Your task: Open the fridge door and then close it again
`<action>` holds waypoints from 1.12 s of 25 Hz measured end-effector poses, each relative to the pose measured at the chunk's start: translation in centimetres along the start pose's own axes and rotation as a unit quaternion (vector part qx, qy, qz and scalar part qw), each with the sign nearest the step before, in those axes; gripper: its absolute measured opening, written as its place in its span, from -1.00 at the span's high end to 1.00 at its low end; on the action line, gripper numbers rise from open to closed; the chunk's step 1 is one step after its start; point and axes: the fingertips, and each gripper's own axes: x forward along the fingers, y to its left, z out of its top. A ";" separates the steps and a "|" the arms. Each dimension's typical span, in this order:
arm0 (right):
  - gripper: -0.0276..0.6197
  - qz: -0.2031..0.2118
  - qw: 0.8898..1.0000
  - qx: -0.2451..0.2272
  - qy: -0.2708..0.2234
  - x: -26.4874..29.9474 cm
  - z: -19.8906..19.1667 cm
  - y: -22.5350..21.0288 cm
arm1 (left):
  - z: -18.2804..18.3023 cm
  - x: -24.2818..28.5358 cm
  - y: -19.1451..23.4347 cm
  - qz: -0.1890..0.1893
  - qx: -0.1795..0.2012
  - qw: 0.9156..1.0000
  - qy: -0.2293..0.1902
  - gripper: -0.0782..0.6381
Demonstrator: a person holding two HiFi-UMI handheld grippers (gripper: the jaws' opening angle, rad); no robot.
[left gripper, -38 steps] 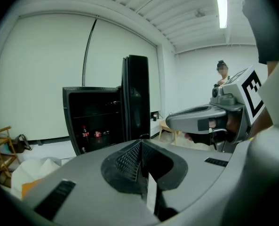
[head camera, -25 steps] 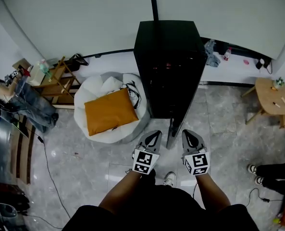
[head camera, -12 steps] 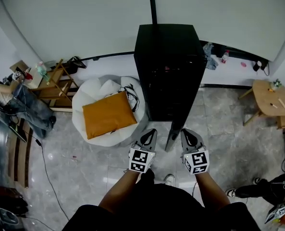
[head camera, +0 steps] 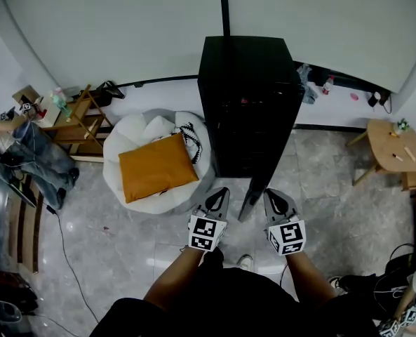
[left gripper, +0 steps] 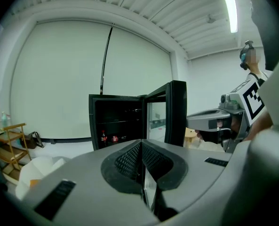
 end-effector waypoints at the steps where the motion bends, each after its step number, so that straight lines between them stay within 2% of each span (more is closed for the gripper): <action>1: 0.88 0.000 1.000 0.002 -0.001 0.1 0.1 0.0 | 0.0 0.0 0.1 -0.001 -0.001 1.000 0.001 0.72; 17: 0.88 0.009 1.000 0.017 -0.004 1.6 0.8 1.6 | 0.4 0.1 1.5 0.000 0.004 1.000 -0.005 0.72; 28: 0.88 0.030 0.999 0.013 -0.012 3.5 1.4 2.7 | 1.1 -0.1 3.4 0.017 0.015 1.000 -0.001 0.72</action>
